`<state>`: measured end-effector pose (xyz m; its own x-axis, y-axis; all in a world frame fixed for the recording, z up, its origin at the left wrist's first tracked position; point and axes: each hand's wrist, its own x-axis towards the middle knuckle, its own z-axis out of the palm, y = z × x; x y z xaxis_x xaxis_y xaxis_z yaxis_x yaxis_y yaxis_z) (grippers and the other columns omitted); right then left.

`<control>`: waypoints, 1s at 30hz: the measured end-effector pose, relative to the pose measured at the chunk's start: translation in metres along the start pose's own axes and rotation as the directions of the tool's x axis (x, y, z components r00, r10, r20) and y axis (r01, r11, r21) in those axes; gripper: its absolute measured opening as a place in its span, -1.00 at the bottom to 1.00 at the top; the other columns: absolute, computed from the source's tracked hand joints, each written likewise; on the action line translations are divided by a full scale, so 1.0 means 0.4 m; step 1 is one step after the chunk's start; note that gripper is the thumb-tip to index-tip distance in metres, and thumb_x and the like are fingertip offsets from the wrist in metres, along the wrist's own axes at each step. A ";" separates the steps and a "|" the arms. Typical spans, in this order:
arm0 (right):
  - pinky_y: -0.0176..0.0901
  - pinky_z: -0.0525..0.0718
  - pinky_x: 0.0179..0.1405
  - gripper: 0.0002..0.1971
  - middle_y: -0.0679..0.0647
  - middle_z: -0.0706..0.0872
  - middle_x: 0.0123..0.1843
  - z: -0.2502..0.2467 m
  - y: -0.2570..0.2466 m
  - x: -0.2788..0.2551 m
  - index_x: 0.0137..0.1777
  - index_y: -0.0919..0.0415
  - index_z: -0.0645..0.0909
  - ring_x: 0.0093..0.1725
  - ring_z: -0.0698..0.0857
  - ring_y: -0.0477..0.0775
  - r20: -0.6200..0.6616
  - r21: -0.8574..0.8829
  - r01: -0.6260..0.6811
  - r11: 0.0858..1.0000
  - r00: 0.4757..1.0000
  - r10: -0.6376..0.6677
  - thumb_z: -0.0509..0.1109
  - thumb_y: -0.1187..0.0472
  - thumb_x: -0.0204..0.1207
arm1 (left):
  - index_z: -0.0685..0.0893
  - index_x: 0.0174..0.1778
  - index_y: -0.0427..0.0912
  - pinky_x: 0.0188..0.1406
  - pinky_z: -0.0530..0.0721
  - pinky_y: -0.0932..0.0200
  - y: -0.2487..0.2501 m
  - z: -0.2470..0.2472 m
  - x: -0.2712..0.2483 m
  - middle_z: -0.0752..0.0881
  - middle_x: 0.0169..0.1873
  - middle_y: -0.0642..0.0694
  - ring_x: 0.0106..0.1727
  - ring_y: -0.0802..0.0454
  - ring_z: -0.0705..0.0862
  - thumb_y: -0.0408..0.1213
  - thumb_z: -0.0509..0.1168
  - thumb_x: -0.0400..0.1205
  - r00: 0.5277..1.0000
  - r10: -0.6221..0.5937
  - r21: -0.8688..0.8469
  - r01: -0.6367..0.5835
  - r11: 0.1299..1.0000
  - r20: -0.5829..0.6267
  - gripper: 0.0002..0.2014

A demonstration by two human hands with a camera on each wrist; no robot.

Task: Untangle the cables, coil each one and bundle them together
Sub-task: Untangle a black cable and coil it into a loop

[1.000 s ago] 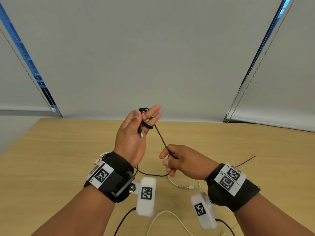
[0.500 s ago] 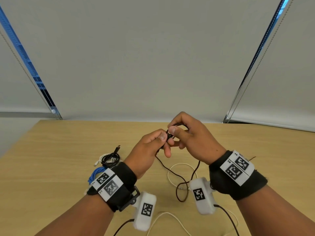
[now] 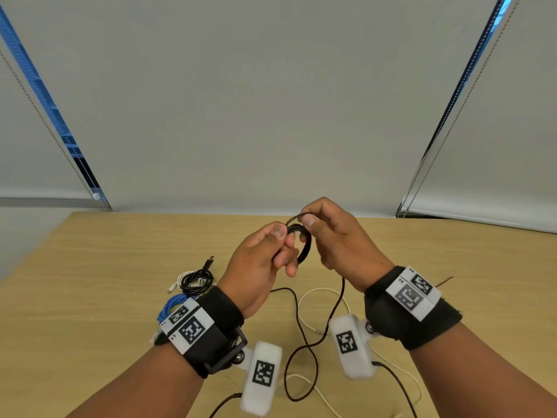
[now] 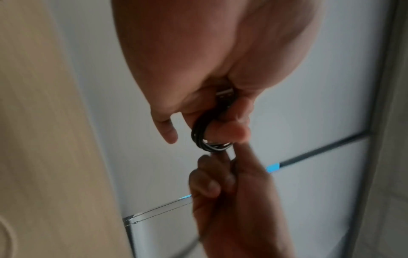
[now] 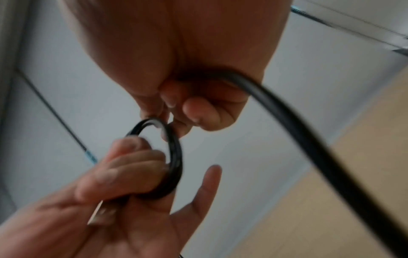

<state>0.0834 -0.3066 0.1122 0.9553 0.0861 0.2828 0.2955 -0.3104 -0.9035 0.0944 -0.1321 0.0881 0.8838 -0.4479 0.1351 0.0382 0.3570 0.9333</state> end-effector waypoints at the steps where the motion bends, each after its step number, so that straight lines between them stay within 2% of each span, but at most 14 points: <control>1: -0.24 0.45 -0.54 -0.86 -0.03 0.71 -0.24 -0.012 0.008 0.001 0.01 0.09 0.64 -0.51 0.47 -0.16 -0.001 0.021 -0.043 0.999 0.999 0.043 0.29 0.10 0.74 | 0.58 -0.18 -0.19 -0.08 0.65 0.08 0.008 -0.006 0.000 0.45 -0.50 -0.08 -0.39 -0.09 0.61 -0.10 0.20 0.77 1.000 0.002 -0.060 -0.004 0.998 -0.027 -0.72; 4: -0.15 0.50 -0.55 -0.85 0.00 0.76 -0.23 -0.036 0.042 -0.014 0.02 0.00 0.72 -0.54 0.45 -0.03 0.042 0.051 -0.172 0.984 0.985 0.170 0.32 0.07 0.73 | 0.56 -0.15 -0.19 0.20 0.68 -0.11 0.034 -0.020 0.006 0.61 -0.42 -0.16 -0.08 -0.27 0.80 -0.11 0.14 0.77 0.996 0.036 -0.224 -0.054 0.973 -0.082 -0.72; 7: -0.17 0.57 -0.51 -0.78 0.00 0.75 -0.27 -0.017 0.075 -0.043 0.09 -0.14 0.72 -0.53 0.55 0.00 0.176 -0.035 -0.258 0.965 0.949 0.260 0.22 0.02 0.78 | 0.52 -0.14 -0.15 0.34 0.61 -0.12 0.061 -0.021 0.023 0.84 -0.14 -0.26 0.27 -0.34 0.77 -0.13 0.03 0.84 0.991 0.102 -0.342 -0.126 0.931 -0.089 -0.70; 10: -0.18 0.60 -0.43 -0.80 -0.04 0.70 -0.34 0.024 0.085 -0.068 0.22 -0.25 0.62 -0.49 0.60 -0.03 0.318 -0.189 -0.287 0.939 0.887 0.335 0.17 -0.04 0.77 | 0.49 -0.10 -0.13 0.51 0.46 -0.14 0.064 -0.017 0.043 0.77 0.27 -0.36 0.42 -0.27 0.69 -0.15 0.08 0.82 0.980 0.154 -0.339 -0.190 0.922 -0.130 -0.77; 12: -0.19 0.62 -0.35 -0.76 -0.07 0.68 -0.34 0.041 0.073 -0.078 0.35 -0.21 0.56 -0.45 0.61 -0.11 0.386 -0.287 -0.260 0.922 0.849 0.360 0.16 -0.04 0.77 | 0.47 -0.08 -0.12 0.57 0.39 -0.07 0.052 -0.023 0.055 0.76 0.35 -0.24 0.45 -0.13 0.68 -0.22 0.09 0.83 0.966 0.189 -0.201 -0.224 0.954 -0.178 -0.82; 14: -0.24 0.61 -0.28 -0.70 -0.11 0.66 -0.34 0.044 0.050 -0.081 0.43 -0.14 0.56 -0.40 0.59 -0.19 0.416 -0.380 -0.173 0.909 0.845 0.335 0.17 -0.04 0.78 | 0.50 -0.09 -0.10 0.55 0.42 0.04 0.036 -0.032 0.064 0.77 0.34 -0.05 0.44 0.06 0.68 -0.28 0.07 0.85 0.948 0.241 0.123 -0.219 0.968 -0.207 -0.79; 15: -0.27 0.60 -0.25 -0.70 -0.11 0.65 -0.34 0.040 0.034 -0.079 0.42 -0.11 0.59 -0.38 0.59 -0.21 0.412 -0.401 -0.118 0.908 0.862 0.294 0.17 -0.03 0.78 | 0.52 -0.08 -0.10 0.54 0.45 0.08 0.026 -0.037 0.065 0.78 0.32 0.02 0.43 0.15 0.67 -0.28 0.07 0.85 0.947 0.256 0.298 -0.192 0.935 -0.192 -0.79; 18: -0.21 0.62 -0.21 -0.75 -0.03 0.68 -0.32 0.023 -0.027 -0.062 0.18 0.02 0.72 -0.30 0.65 -0.10 0.336 -0.419 0.030 0.907 0.934 0.124 0.22 0.02 0.77 | 0.58 -0.03 -0.14 0.32 0.62 0.15 -0.013 -0.047 0.056 0.83 0.11 0.17 0.22 0.32 0.72 -0.24 0.09 0.85 0.978 0.192 0.593 -0.108 0.798 -0.079 -0.78; 20: -0.17 0.59 -0.18 -0.79 -0.09 0.71 -0.28 0.005 -0.050 -0.042 -0.02 0.04 0.73 -0.21 0.66 -0.09 0.211 -0.446 0.077 0.892 0.977 0.021 0.28 0.08 0.74 | 0.63 -0.11 -0.02 0.06 0.60 0.21 -0.029 -0.040 0.040 0.81 -0.17 0.19 -0.05 0.33 0.72 -0.27 0.08 0.85 0.992 0.129 0.588 -0.106 0.802 0.003 -0.71; 21: -0.19 0.57 -0.15 -0.81 -0.12 0.72 -0.24 -0.005 -0.053 -0.033 -0.08 0.04 0.71 -0.16 0.66 -0.13 0.134 -0.443 0.073 0.894 0.991 -0.015 0.30 0.11 0.73 | 0.65 -0.13 0.02 0.04 0.57 0.29 -0.033 -0.033 0.030 0.82 -0.24 0.13 -0.07 0.31 0.73 -0.28 0.06 0.86 0.995 0.094 0.549 -0.097 0.830 0.034 -0.67; 23: -0.23 0.59 -0.10 -0.85 -0.06 0.73 -0.15 -0.020 -0.049 -0.020 -0.11 0.06 0.65 -0.08 0.67 -0.12 0.009 -0.382 0.028 0.924 1.000 -0.027 0.33 0.17 0.70 | 0.65 -0.07 -0.17 0.06 0.57 0.41 -0.035 -0.016 0.014 0.86 -0.26 -0.12 0.08 0.22 0.80 -0.25 0.02 0.87 0.996 0.022 0.443 -0.057 0.895 0.083 -0.67; 25: -0.41 0.62 -0.25 -0.86 0.19 0.71 -0.17 -0.022 -0.038 -0.019 -0.08 0.13 0.60 -0.20 0.69 -0.16 -0.007 -0.217 -0.022 0.976 1.000 0.021 0.30 0.21 0.73 | 0.64 -0.04 -0.27 -0.02 0.58 0.50 -0.031 0.000 0.003 0.84 -0.31 -0.16 0.06 0.19 0.81 -0.22 0.01 0.88 0.992 0.006 0.357 -0.051 0.933 0.126 -0.64; 27: -0.47 0.58 -0.43 -0.85 0.37 0.71 -0.19 -0.014 -0.028 -0.023 -0.05 0.18 0.54 -0.38 0.67 -0.17 0.015 -0.027 -0.060 0.998 0.998 0.060 0.23 0.21 0.77 | 0.65 -0.03 -0.21 0.01 0.59 0.45 -0.026 0.012 0.002 0.79 -0.34 -0.08 -0.03 0.16 0.80 -0.19 0.04 0.86 0.987 0.014 0.301 -0.062 0.952 0.157 -0.67; 30: -0.43 0.45 -0.43 -0.82 0.17 0.69 -0.21 -0.009 -0.009 -0.018 -0.05 0.10 0.49 -0.39 0.62 -0.14 -0.012 -0.056 -0.043 0.998 0.999 0.042 0.16 0.17 0.80 | 0.64 -0.07 -0.12 0.07 0.62 0.24 -0.022 0.020 0.004 0.63 -0.43 -0.02 -0.14 -0.02 0.77 -0.12 0.11 0.78 0.989 0.016 0.264 -0.054 0.963 0.145 -0.74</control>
<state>0.0753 -0.3093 0.1146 0.9667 0.0615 0.2484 0.2534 -0.3662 -0.8954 0.0918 -0.1427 0.0827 0.8077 -0.5557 0.1970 -0.1345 0.1517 0.9792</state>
